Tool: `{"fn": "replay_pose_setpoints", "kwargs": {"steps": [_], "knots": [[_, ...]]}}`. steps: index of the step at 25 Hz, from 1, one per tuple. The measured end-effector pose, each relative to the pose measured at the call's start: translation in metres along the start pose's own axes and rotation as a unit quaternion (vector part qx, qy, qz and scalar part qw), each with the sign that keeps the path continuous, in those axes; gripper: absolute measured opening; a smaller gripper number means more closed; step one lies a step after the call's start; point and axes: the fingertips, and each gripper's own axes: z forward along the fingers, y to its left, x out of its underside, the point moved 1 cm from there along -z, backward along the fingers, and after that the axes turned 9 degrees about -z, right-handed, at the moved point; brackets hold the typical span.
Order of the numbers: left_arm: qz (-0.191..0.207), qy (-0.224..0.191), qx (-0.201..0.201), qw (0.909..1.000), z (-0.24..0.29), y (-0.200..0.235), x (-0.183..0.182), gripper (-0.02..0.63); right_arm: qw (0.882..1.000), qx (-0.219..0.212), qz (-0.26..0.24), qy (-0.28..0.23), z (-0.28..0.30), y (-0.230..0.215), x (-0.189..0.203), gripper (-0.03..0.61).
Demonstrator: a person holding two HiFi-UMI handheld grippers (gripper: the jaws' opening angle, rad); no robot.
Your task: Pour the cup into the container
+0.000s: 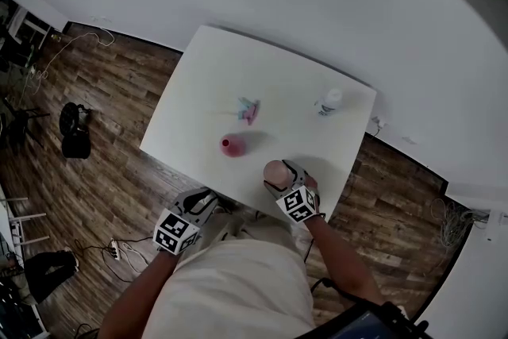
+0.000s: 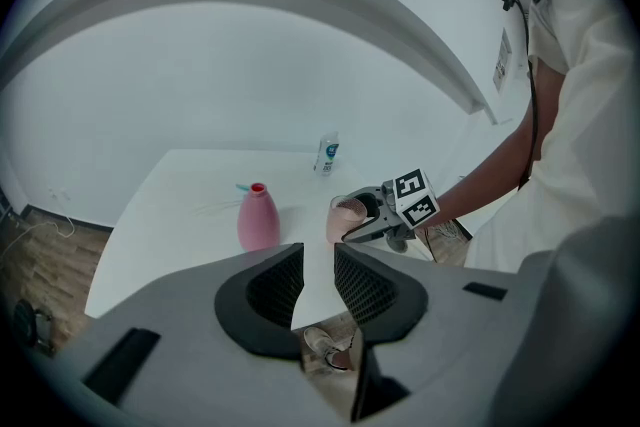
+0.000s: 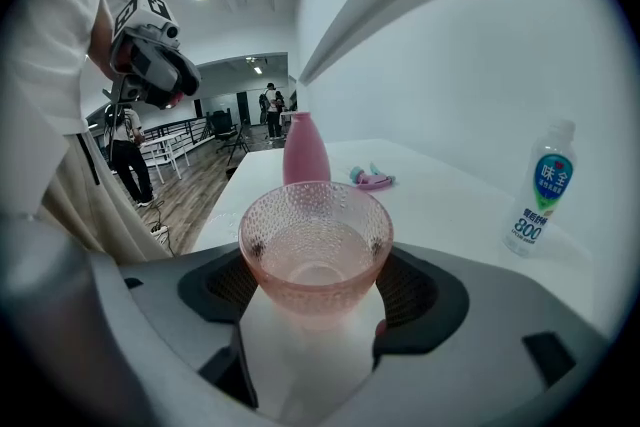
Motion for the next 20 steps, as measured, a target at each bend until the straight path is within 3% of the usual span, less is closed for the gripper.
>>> {"fn": "replay_pose_setpoints", "kwargs": {"steps": [15,20], "knots": [[0.014,0.0,0.022,0.9997,0.017,-0.01,-0.003,0.087,0.999,-0.038,-0.002,-0.018,-0.041,0.004,-0.064,0.36],[-0.012,-0.017,0.04,0.999,0.031,-0.014,-0.012,0.087,0.999,-0.045,-0.016,-0.023,-0.061,0.005,-0.097,0.36]]}}
